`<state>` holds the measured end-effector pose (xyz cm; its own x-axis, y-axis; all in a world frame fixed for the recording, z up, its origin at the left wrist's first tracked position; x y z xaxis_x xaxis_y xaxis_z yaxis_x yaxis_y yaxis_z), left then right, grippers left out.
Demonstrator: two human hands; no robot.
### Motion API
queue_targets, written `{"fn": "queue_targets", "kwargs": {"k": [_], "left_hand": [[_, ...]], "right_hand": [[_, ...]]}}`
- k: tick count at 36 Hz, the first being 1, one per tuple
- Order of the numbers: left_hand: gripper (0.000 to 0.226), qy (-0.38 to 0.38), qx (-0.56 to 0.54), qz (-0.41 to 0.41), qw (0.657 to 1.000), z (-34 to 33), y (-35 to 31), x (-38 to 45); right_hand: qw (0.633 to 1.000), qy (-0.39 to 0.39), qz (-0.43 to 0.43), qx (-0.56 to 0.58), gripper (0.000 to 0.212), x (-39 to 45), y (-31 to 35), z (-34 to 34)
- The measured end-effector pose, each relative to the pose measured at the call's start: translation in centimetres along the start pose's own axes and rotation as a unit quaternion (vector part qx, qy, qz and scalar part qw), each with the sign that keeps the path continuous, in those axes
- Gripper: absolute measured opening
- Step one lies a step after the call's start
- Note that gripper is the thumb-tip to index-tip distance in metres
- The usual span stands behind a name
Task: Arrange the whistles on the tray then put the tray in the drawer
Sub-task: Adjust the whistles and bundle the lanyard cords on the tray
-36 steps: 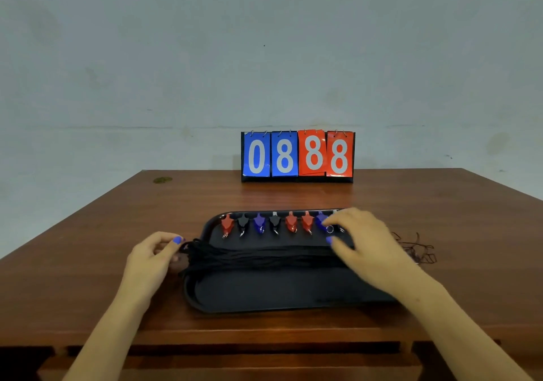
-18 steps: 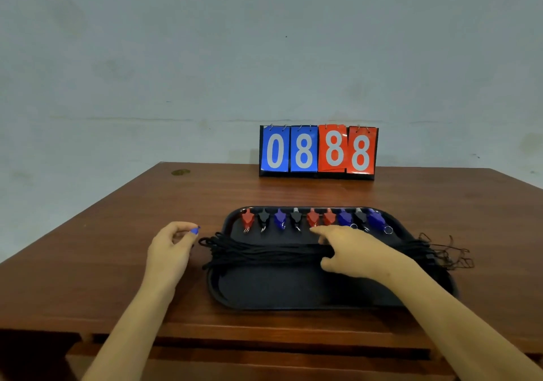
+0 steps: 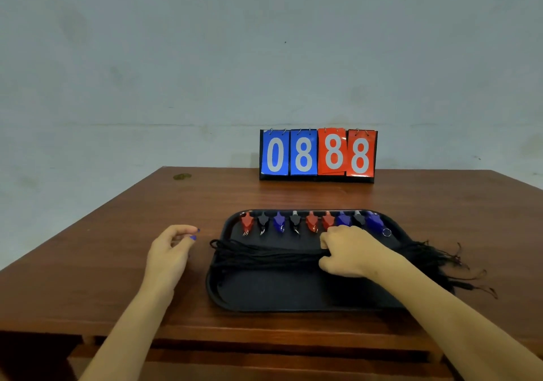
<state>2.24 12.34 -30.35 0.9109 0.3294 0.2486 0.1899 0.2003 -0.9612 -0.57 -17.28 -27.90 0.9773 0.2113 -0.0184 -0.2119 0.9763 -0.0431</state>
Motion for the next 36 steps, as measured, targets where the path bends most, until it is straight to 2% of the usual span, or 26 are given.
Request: {"fn": "queue_targets", "kwargs": {"k": [3,7,10,14,16,19,24,28,31,34,36], "left_hand": [[0.025,-0.008,-0.009,0.0,1.0,0.1,-0.1,0.0],[0.027,-0.012,-0.006,0.007,1.0,0.1,-0.2,-0.1],[0.036,-0.018,-0.023,0.013,0.999,0.2,-0.6,-0.4],[0.042,-0.006,-0.05,-0.016,0.999,-0.2,-2.5,-1.4],[0.043,0.036,-0.071,-0.052,0.995,-1.4,-4.6,-2.3],[0.033,0.148,-0.067,-0.116,0.98,-4.2,-8.9,-4.5],[0.075,0.302,-0.088,-0.163,0.935,-9.3,-14.4,-7.4],[0.09,0.34,-0.094,-0.147,0.924,-12.4,-17.0,-8.2],[0.067,0.332,-0.104,-0.141,0.927,-13.1,-18.3,-8.1],[0.036,0.346,-0.184,-0.123,0.912,-13.3,-19.2,-8.6],[0.023,0.349,-0.22,-0.087,0.907,-13.5,-18.8,-8.7]], "right_hand": [[0.994,-0.018,-0.019,0.11,0.015,-0.3,-0.8,0.4],[0.942,0.009,-0.038,0.332,0.009,-1.0,-1.5,1.2],[0.926,0.0,-0.024,0.378,0.005,-1.2,-1.6,3.1],[0.924,-0.016,0.022,0.381,0.018,-1.7,-1.3,6.6],[0.92,-0.028,0.047,0.389,0.021,-2.1,-1.0,8.4],[0.916,-0.049,0.074,0.391,0.027,-2.7,-0.6,10.8],[0.916,-0.114,0.104,0.369,0.025,-3.6,1.0,15.2],[0.909,-0.145,0.137,0.367,0.029,-4.5,3.1,18.0],[0.891,-0.171,0.161,0.388,0.032,-5.3,4.3,19.6],[0.871,-0.193,0.172,0.418,0.034,-5.9,4.8,20.7],[0.845,-0.211,0.174,0.459,0.032,-6.3,4.8,21.2]]}}
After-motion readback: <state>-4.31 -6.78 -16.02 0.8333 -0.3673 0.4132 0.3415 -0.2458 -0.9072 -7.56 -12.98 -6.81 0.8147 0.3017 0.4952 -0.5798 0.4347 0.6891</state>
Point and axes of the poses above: each hand's wrist, its own x-axis towards the middle knuckle, its own z-axis out of the back of the hand, y = z × x, the point moved 8 cm from there along x, towards the middle knuckle, and after that the axes turned 2 degrees about -x, right-handed, at the moved point
